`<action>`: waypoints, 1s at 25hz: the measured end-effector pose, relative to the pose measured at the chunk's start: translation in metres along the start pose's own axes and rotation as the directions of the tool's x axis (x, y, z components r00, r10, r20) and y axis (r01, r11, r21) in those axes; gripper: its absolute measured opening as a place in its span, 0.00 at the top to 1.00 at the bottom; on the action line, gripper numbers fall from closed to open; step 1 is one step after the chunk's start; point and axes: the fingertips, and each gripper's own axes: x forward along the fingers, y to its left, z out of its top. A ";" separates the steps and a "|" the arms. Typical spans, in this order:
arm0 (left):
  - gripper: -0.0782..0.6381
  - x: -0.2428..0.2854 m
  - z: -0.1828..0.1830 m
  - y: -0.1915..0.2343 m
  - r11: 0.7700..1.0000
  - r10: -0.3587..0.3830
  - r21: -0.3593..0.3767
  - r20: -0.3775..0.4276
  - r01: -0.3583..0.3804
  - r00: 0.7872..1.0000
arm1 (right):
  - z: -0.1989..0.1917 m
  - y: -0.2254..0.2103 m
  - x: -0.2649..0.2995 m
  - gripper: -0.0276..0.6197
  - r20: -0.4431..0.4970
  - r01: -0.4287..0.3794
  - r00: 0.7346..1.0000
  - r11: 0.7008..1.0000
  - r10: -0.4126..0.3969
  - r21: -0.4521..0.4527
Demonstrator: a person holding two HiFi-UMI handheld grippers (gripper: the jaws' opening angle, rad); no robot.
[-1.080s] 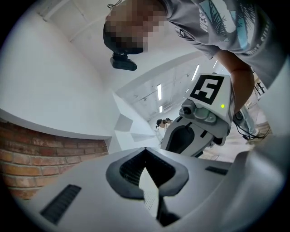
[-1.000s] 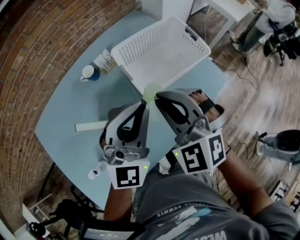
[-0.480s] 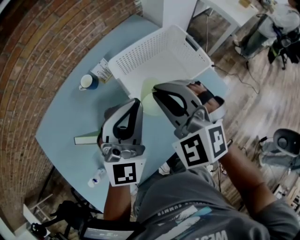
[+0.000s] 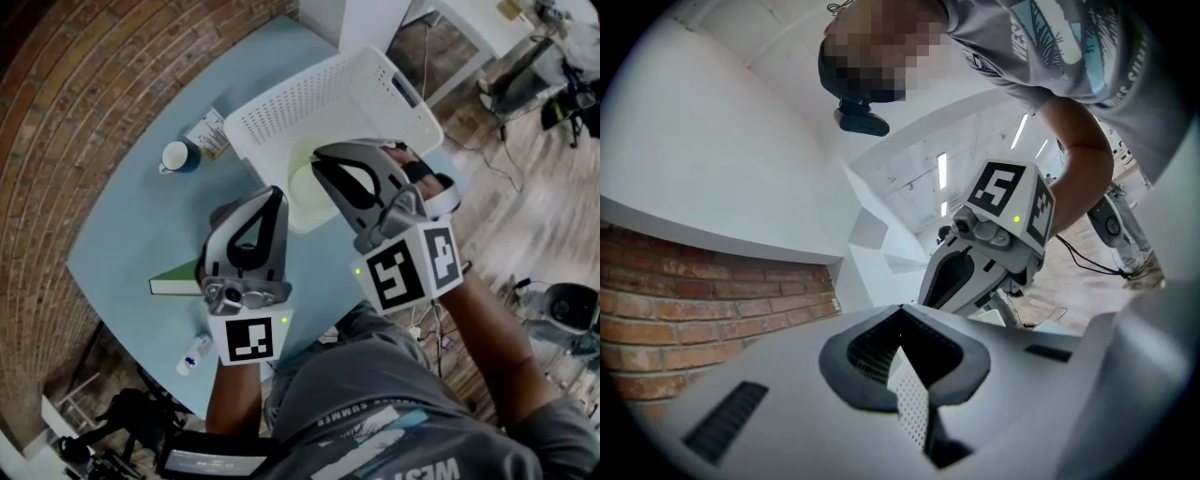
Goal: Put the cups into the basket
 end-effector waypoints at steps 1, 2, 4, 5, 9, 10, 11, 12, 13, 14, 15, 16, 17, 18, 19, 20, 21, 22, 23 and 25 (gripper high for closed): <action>0.89 0.001 -0.003 0.001 1.000 0.000 -0.002 -0.005 0.000 1.000 | -0.002 -0.001 0.005 0.91 -0.001 -0.006 1.000 1.000 0.006 0.002; 0.89 0.002 -0.006 0.001 1.000 0.000 -0.004 -0.010 0.000 1.000 | -0.004 -0.002 0.009 0.91 -0.003 -0.012 1.000 1.000 0.012 0.004; 0.89 0.004 -0.011 0.002 1.000 0.001 -0.008 -0.017 -0.001 1.000 | -0.009 -0.003 0.018 0.91 -0.008 -0.022 1.000 1.000 0.022 0.007; 0.89 0.005 -0.014 0.003 1.000 0.001 -0.010 -0.021 -0.001 1.000 | -0.012 -0.004 0.023 0.91 -0.011 -0.028 1.000 1.000 0.028 0.008; 0.89 0.008 -0.022 0.004 1.000 0.004 -0.016 -0.034 -0.005 0.999 | -0.024 -0.004 0.040 0.91 -0.023 -0.051 0.998 0.999 0.052 0.014; 0.89 0.009 -0.023 0.004 1.000 0.006 -0.018 -0.037 -0.007 0.999 | -0.027 -0.004 0.043 0.91 -0.026 -0.057 0.998 0.998 0.058 0.017; 0.89 0.010 -0.024 0.005 1.000 0.008 -0.020 -0.040 -0.008 0.999 | -0.030 -0.003 0.047 0.91 -0.029 -0.063 0.998 0.998 0.064 0.020; 0.89 0.011 -0.024 0.005 1.000 0.008 -0.020 -0.042 -0.009 0.999 | -0.033 -0.003 0.050 0.91 -0.033 -0.069 0.997 0.997 0.070 0.024; 0.89 0.012 -0.025 0.005 1.000 0.008 -0.020 -0.044 -0.009 0.999 | -0.037 -0.002 0.053 0.91 -0.036 -0.075 0.996 0.997 0.076 0.027; 0.89 0.013 -0.026 0.005 1.000 0.008 -0.019 -0.047 -0.009 0.999 | -0.040 -0.002 0.056 0.91 -0.038 -0.081 0.996 0.996 0.082 0.031; 0.89 0.014 -0.028 0.005 1.000 0.008 -0.020 -0.050 -0.009 0.999 | -0.043 -0.001 0.059 0.91 -0.041 -0.086 0.995 0.996 0.088 0.035; 0.89 0.015 -0.029 0.005 1.000 0.008 -0.021 -0.054 -0.009 0.999 | -0.047 0.000 0.062 0.91 -0.043 -0.092 0.995 0.995 0.094 0.040; 0.89 0.015 -0.031 0.004 1.000 0.008 -0.021 -0.058 -0.009 0.998 | -0.051 0.000 0.066 0.91 -0.047 -0.097 0.994 0.994 0.099 0.045; 0.89 0.016 -0.033 0.004 1.000 0.009 -0.022 -0.062 -0.010 0.998 | -0.055 0.000 0.069 0.91 -0.051 -0.101 0.993 0.994 0.104 0.049; 0.89 0.017 -0.034 0.003 1.000 0.009 -0.023 -0.065 -0.011 0.998 | -0.060 0.000 0.073 0.91 -0.056 -0.104 0.993 0.993 0.107 0.053; 0.89 0.018 -0.035 0.002 1.000 0.009 -0.024 -0.069 -0.011 0.998 | -0.065 0.000 0.077 0.91 -0.062 -0.106 0.992 0.993 0.109 0.060; 0.89 0.019 -0.037 0.002 1.000 0.008 -0.025 -0.073 -0.010 0.997 | -0.069 0.000 0.081 0.91 -0.068 -0.107 0.991 0.992 0.112 0.068; 0.89 0.020 -0.038 0.001 1.000 0.008 -0.025 -0.078 -0.010 0.997 | -0.074 0.000 0.085 0.91 -0.075 -0.111 0.990 0.991 0.117 0.077; 0.89 0.021 -0.040 0.001 1.000 0.007 -0.025 -0.082 -0.009 0.997 | -0.078 0.002 0.089 0.91 -0.081 -0.120 0.989 0.989 0.127 0.085; 0.89 0.023 -0.044 0.000 1.000 0.007 -0.026 -0.089 -0.009 0.996 | -0.086 0.006 0.098 0.91 -0.092 -0.144 0.984 0.985 0.153 0.098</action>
